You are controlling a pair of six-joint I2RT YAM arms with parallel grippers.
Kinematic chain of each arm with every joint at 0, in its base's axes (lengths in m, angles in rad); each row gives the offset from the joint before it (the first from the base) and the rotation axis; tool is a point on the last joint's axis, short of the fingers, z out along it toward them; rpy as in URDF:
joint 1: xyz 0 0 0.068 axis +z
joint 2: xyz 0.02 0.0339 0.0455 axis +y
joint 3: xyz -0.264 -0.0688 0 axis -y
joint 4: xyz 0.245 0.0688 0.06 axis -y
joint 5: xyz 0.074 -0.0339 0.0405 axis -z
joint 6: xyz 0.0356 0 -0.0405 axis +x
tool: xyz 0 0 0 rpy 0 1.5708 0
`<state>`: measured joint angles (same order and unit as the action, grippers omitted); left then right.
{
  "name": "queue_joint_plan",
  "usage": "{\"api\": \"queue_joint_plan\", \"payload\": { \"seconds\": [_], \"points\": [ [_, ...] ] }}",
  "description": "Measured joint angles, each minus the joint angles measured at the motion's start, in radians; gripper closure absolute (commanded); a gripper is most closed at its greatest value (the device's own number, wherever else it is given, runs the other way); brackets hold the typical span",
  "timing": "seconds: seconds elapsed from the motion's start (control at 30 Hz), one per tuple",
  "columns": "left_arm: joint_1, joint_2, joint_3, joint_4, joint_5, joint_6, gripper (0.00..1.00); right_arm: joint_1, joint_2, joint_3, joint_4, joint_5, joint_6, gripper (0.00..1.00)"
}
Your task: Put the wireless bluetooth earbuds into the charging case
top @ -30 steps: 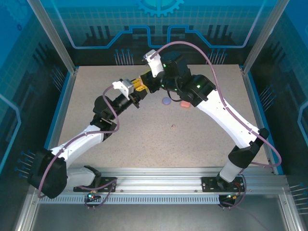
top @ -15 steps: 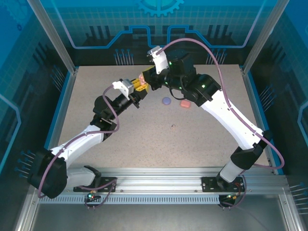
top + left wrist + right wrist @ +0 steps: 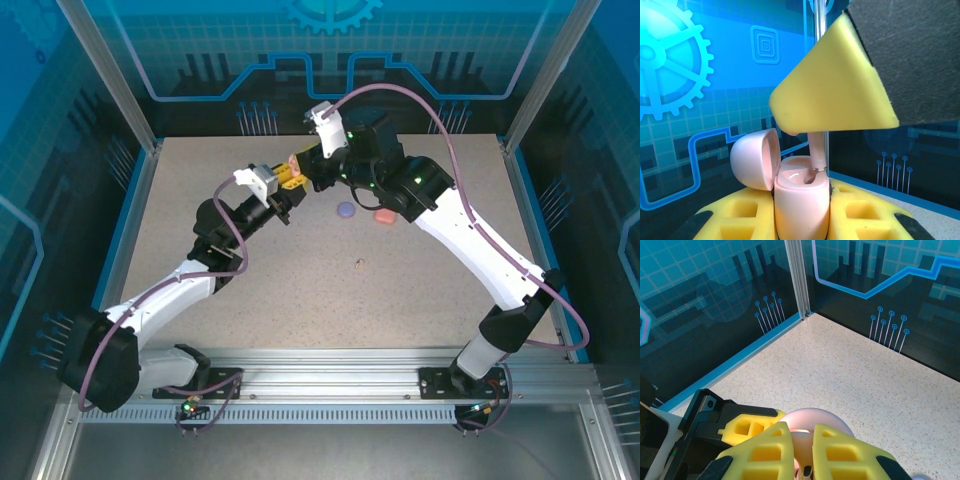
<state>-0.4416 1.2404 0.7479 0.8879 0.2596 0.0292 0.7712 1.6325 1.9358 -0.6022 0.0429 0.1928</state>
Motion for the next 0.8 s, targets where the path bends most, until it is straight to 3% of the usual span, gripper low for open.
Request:
{"api": "queue_joint_plan", "payload": {
  "seconds": [0.8],
  "points": [
    [0.0,-0.006,0.0,0.0,0.0,0.0,1.0,-0.013,-0.004,-0.003,0.012,-0.014,0.018,0.89]
  ]
}}
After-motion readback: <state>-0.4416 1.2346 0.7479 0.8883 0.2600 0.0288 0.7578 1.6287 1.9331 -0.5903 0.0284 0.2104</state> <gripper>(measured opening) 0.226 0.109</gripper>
